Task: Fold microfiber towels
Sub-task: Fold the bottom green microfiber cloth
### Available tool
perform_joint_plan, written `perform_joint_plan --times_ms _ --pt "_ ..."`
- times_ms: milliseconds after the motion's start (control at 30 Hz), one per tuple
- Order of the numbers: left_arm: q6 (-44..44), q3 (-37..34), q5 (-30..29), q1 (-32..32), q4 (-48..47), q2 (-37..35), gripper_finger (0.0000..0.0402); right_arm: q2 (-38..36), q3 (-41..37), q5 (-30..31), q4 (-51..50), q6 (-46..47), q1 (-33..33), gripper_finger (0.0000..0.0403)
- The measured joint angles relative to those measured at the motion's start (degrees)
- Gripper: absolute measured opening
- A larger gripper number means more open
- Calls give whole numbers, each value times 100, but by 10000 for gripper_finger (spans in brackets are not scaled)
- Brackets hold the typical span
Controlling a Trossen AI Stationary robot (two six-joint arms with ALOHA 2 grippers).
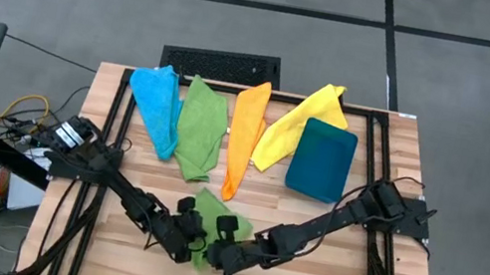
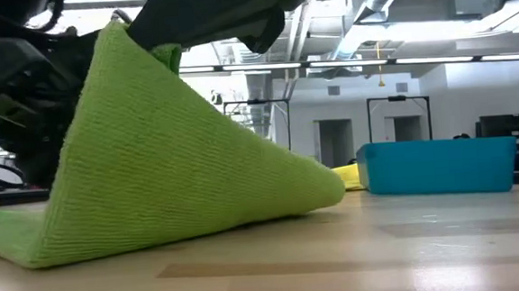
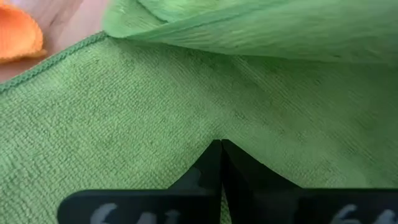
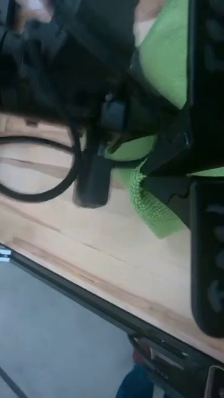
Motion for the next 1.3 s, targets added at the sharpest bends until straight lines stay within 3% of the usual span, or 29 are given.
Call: perform_joint_plan --times_ms 767,1300 --pt "374 -11 81 259 171 -11 0 896 301 -111 369 174 -188 31" --pt "376 -13 125 261 231 -41 0 924 290 -126 297 190 -385 49"
